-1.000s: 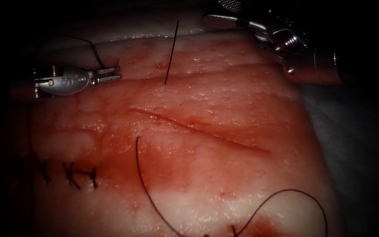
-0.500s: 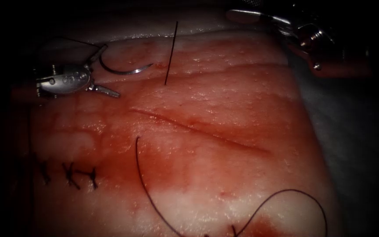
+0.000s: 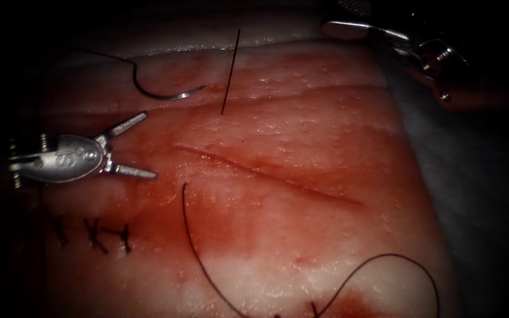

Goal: Wound Closure
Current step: Grab a long length of suture with the left end-effector.

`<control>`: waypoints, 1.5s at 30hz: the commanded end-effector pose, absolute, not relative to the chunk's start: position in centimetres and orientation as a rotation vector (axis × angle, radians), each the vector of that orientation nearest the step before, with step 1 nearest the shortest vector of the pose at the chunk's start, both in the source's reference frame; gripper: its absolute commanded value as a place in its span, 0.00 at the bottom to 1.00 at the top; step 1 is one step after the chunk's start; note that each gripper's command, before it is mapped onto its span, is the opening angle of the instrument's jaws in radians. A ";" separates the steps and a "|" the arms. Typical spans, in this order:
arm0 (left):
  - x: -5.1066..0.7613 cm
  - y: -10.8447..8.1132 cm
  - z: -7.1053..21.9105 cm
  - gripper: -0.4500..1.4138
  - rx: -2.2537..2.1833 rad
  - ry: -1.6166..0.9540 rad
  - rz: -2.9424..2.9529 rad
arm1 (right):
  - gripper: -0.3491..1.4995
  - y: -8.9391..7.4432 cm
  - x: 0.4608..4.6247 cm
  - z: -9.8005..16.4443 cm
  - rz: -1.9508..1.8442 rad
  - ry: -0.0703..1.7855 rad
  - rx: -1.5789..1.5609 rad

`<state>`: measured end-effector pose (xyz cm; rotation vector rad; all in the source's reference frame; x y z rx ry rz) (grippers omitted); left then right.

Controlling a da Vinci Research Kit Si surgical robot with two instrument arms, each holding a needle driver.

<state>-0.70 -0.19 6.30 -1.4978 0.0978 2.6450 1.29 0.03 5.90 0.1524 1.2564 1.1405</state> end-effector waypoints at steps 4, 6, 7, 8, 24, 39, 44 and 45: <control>-0.88 -0.5 6.1 0.45 -1.549 0.090 2.764 | 0.76 0.0 1.15 6.0 1.136 1.237 0.128; -0.95 -0.6 6.1 0.44 -1.555 0.095 2.811 | 0.75 -0.1 1.08 6.0 1.135 1.224 0.119; -0.98 -0.7 6.0 0.44 -1.557 0.103 2.828 | 0.75 -0.1 1.05 6.0 1.135 1.221 0.115; -1.02 -0.7 6.0 0.44 -1.561 0.114 2.842 | 0.75 -0.1 1.03 6.0 1.136 1.218 0.111; -1.68 -1.3 5.8 0.38 -1.535 0.214 3.034 | 0.74 -0.1 1.04 6.1 1.135 1.214 0.100; -1.84 -1.3 5.8 0.00 -1.646 0.239 3.017 | 0.71 -0.2 1.15 6.1 1.080 1.221 0.156; -1.60 -1.0 5.6 0.00 -1.671 0.347 2.972 | 0.79 -0.5 1.47 6.1 0.914 1.230 0.246; -1.55 -0.9 5.6 0.00 -1.670 0.369 2.978 | 0.79 -0.6 1.58 6.1 0.865 1.236 0.263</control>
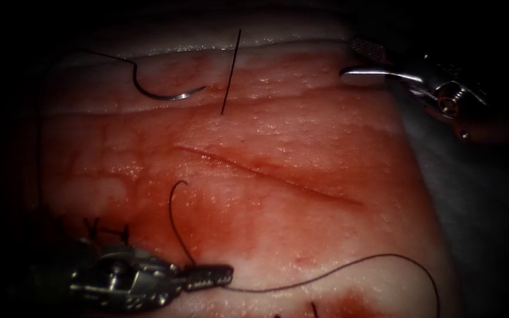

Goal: Wound Closure
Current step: Grab a long length of suture with the left end-effector, then using the right gripper, grab the suture and pass a longer length of suture to the left gripper.

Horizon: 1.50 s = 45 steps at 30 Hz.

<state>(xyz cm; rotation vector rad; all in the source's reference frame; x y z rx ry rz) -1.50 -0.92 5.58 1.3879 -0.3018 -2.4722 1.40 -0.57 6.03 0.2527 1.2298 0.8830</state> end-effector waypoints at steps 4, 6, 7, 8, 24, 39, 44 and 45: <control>-1.36 -0.7 5.6 0.00 1.375 -0.320 -2.441 | 0.66 -0.9 1.96 6.0 0.699 1.290 0.321; -1.30 -0.6 5.6 0.00 1.366 -0.325 -2.431 | 0.62 -1.0 2.16 5.9 0.630 1.333 0.329; -1.25 -0.5 5.6 0.00 1.361 -0.329 -2.417 | 0.62 -1.0 2.32 5.9 0.574 1.365 0.324; -1.24 -0.5 5.6 0.00 1.358 -0.332 -2.412 | 0.64 -1.1 2.43 5.9 0.545 1.384 0.329; -1.24 -0.5 5.8 0.00 1.301 -0.272 -2.388 | 0.90 -1.6 3.51 6.0 0.183 1.493 0.095; -1.18 -0.6 5.7 0.00 1.281 -0.246 -2.377 | 0.88 -1.4 3.94 5.9 0.098 1.494 -0.018; -1.19 -0.6 5.7 0.00 1.280 -0.247 -2.378 | 0.79 -1.5 4.03 5.9 0.084 1.508 -0.014; -1.19 -0.6 5.7 0.00 1.280 -0.247 -2.379 | 0.71 -1.5 4.05 5.8 0.080 1.512 -0.011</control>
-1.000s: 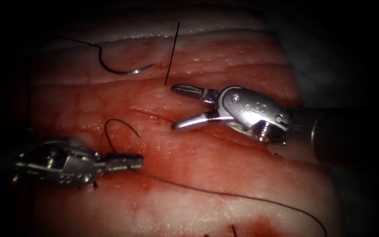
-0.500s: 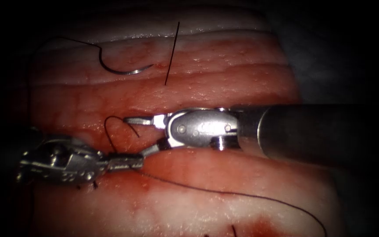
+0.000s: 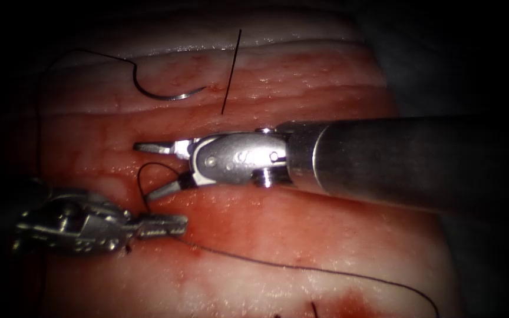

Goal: Wound Closure
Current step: Using the right gripper, grab the suture and pass a longer length of suture to the left gripper.

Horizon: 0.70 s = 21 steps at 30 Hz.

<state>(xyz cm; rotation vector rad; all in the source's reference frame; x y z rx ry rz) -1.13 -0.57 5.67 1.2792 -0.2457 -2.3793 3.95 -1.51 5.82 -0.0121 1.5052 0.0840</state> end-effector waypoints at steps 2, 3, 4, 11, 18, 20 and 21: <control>-1.20 -0.6 5.7 0.00 1.280 -0.248 -2.380 | 0.31 -1.5 4.05 5.8 0.071 1.523 -0.003; -1.20 -0.6 5.7 0.00 1.280 -0.248 -2.380 | 0.11 -1.5 4.06 5.8 0.079 1.525 0.007; -1.20 -0.6 5.7 0.00 1.278 -0.244 -2.379 | 0.00 -1.5 4.07 5.8 0.084 1.524 0.011; -1.24 -0.5 5.7 0.60 1.289 -0.237 -2.383 | 0.00 -1.4 3.94 5.9 0.232 1.464 0.061; -1.48 -0.5 5.7 0.84 1.387 -0.397 -2.431 | 0.00 -1.1 3.66 6.1 0.417 1.373 0.082; -1.57 -0.5 5.7 0.84 1.403 -0.440 -2.443 | 0.00 -1.0 3.61 6.2 0.453 1.348 0.093; -1.63 -0.5 5.7 0.84 1.405 -0.460 -2.446 | 0.00 -1.0 3.59 6.2 0.479 1.334 0.105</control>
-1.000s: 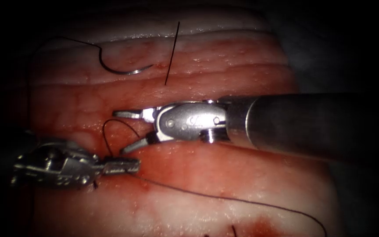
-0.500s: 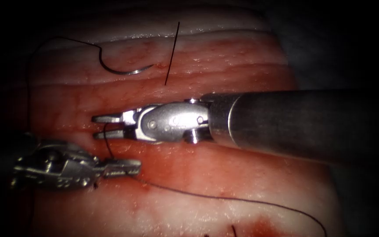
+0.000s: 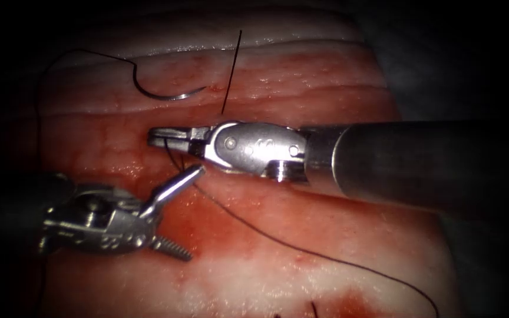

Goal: Wound Closure
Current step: Using the right gripper, grab the suture and pass a longer length of suture to the left gripper.

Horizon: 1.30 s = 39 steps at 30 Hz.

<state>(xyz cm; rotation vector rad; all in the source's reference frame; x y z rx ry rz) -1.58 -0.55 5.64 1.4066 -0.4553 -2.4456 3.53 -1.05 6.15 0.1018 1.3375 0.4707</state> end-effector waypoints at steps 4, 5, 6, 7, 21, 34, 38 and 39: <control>-1.79 -0.6 5.7 0.82 1.391 -0.546 -2.432 | 0.00 -0.8 3.55 6.4 0.538 1.277 0.132; -1.83 -0.6 5.8 0.81 1.391 -0.566 -2.435 | 0.00 -0.8 3.55 6.4 0.551 1.263 0.138; -1.89 -0.7 5.8 0.80 1.385 -0.592 -2.431 | 0.00 -0.8 3.55 6.4 0.565 1.239 0.153; -1.94 -0.7 5.8 0.79 1.387 -0.609 -2.429 | 0.00 -0.7 3.56 6.4 0.575 1.225 0.162; -2.82 -1.0 6.3 0.72 1.425 -0.732 -2.346 | 0.00 -0.6 3.80 6.6 0.639 1.142 0.245; -3.39 -1.2 6.7 0.67 1.488 -0.841 -2.225 | 0.00 -0.7 3.83 6.6 0.646 1.133 0.282; -3.46 -1.3 6.7 0.65 1.503 -0.841 -2.201 | 0.00 -0.7 3.83 6.6 0.647 1.133 0.282; -3.47 -1.3 6.7 0.63 1.512 -0.840 -2.201 | 0.00 -0.7 3.83 6.6 0.647 1.133 0.282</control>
